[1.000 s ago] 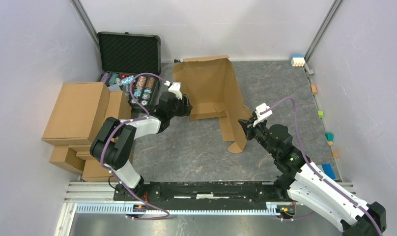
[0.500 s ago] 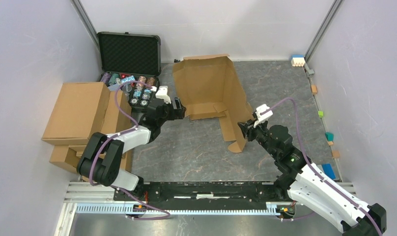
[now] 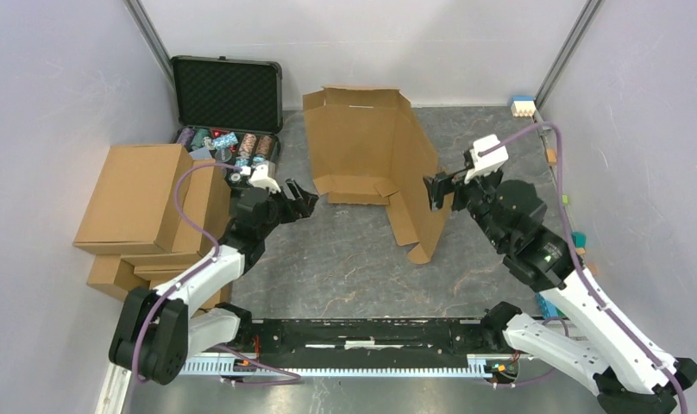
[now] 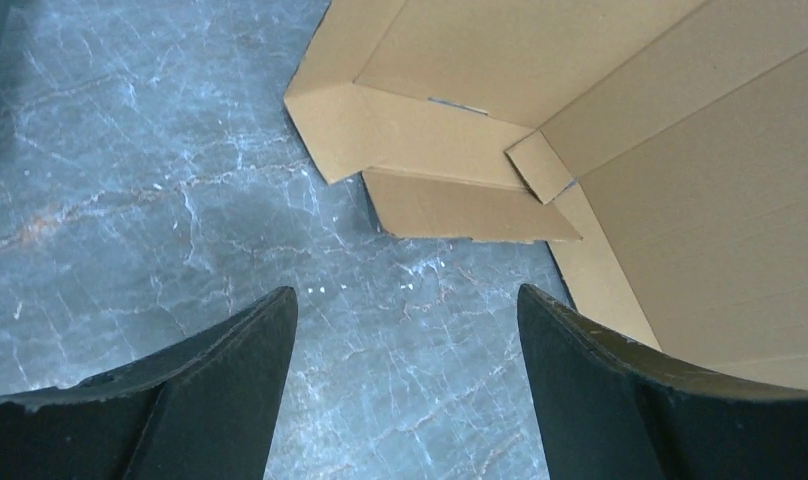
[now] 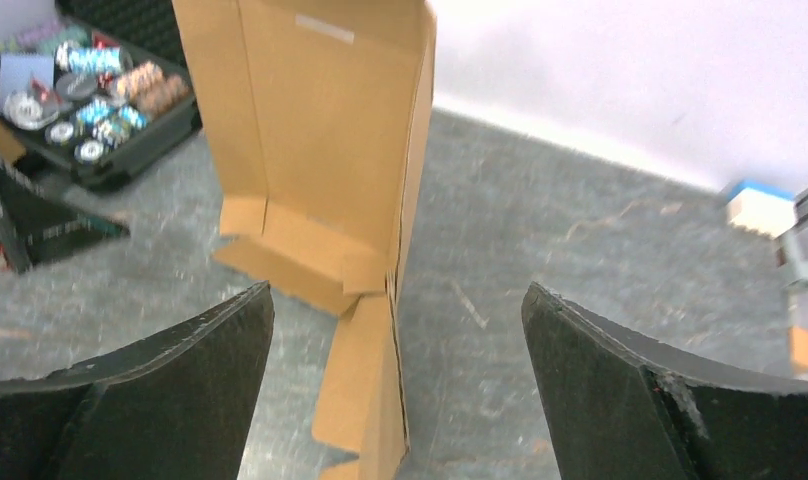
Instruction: Fold the paper box
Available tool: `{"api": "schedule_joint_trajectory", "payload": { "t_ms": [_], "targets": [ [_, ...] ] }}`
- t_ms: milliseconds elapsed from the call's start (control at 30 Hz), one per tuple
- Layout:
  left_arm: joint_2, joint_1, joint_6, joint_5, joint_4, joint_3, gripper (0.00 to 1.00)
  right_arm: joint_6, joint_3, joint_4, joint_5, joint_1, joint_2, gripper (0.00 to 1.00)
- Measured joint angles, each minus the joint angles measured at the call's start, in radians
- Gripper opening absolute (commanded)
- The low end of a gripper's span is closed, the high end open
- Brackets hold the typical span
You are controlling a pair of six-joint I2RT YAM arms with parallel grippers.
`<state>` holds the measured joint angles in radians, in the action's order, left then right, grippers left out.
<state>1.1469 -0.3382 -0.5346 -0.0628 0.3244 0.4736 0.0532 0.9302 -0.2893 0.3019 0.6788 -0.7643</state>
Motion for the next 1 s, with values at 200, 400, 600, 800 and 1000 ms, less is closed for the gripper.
{"api": "schedule_joint_trajectory", "payload": {
  "t_ms": [200,400,600,800,1000],
  "targets": [
    [-0.027,-0.003,-0.054,0.000,-0.050,-0.037,0.86,-0.079,0.406,-0.145,0.026,0.000,-0.253,0.98],
    [-0.010,-0.004,-0.108,-0.019,-0.071,-0.047,0.87,-0.144,0.849,-0.314,0.054,-0.028,-0.640,0.97],
    [-0.011,-0.004,-0.158,-0.042,-0.071,-0.074,0.88,-0.174,0.973,-0.467,0.005,-0.156,-0.902,0.67],
    [-0.011,-0.005,-0.209,-0.078,-0.076,-0.088,0.87,-0.187,0.822,-0.480,-0.140,-0.309,-0.919,0.09],
    [0.025,-0.008,-0.307,-0.118,-0.008,-0.111,0.87,-0.131,0.565,-0.391,-0.261,-0.354,-0.733,0.04]
  ]
}}
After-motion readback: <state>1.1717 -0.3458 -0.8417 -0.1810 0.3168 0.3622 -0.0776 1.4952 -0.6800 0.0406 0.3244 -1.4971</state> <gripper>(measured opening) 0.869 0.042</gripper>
